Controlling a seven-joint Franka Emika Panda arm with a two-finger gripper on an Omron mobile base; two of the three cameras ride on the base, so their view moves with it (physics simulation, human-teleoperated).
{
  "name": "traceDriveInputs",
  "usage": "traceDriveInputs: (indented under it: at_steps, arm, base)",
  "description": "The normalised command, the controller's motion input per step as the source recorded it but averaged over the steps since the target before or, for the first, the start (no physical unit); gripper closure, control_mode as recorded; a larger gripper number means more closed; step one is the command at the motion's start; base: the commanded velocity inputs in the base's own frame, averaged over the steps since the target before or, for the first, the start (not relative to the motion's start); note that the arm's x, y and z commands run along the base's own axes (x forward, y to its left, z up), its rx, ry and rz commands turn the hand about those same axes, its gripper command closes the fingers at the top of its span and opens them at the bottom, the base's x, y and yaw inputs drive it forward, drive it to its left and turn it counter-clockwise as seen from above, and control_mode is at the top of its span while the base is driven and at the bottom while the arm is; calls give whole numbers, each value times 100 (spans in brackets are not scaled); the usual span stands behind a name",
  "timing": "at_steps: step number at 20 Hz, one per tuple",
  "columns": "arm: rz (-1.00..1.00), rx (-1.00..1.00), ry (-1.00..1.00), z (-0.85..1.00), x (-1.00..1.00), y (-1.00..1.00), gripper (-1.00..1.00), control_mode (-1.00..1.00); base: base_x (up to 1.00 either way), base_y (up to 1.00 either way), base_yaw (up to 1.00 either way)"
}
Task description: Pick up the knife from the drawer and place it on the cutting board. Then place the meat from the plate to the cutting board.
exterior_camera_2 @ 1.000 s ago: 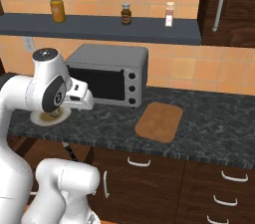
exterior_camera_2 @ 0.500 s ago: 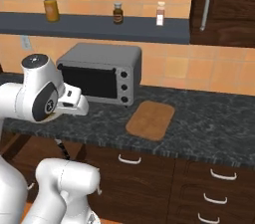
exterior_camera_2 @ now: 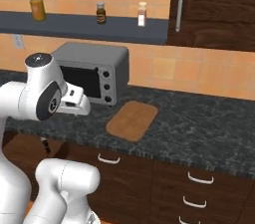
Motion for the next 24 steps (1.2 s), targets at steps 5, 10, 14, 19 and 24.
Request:
traceDriveInputs:
  at_steps: [5, 10, 14, 19, 24]
  arm:
    - [0, 0, 0, 0, 0, 0, -100, 100]
    - [0, 0, 0, 0, 0, 0, -100, 100]
    - [0, 0, 0, 0, 0, 0, -100, 100]
    - [0, 0, 0, 0, 0, 0, -100, 100]
    - [0, 0, 0, 0, 0, 0, -100, 100]
  base:
    - [47, -18, 11]
    - [65, 20, 4]
    - [42, 0, 9]
    - [-9, 0, 47]
    - [2, 0, 48]
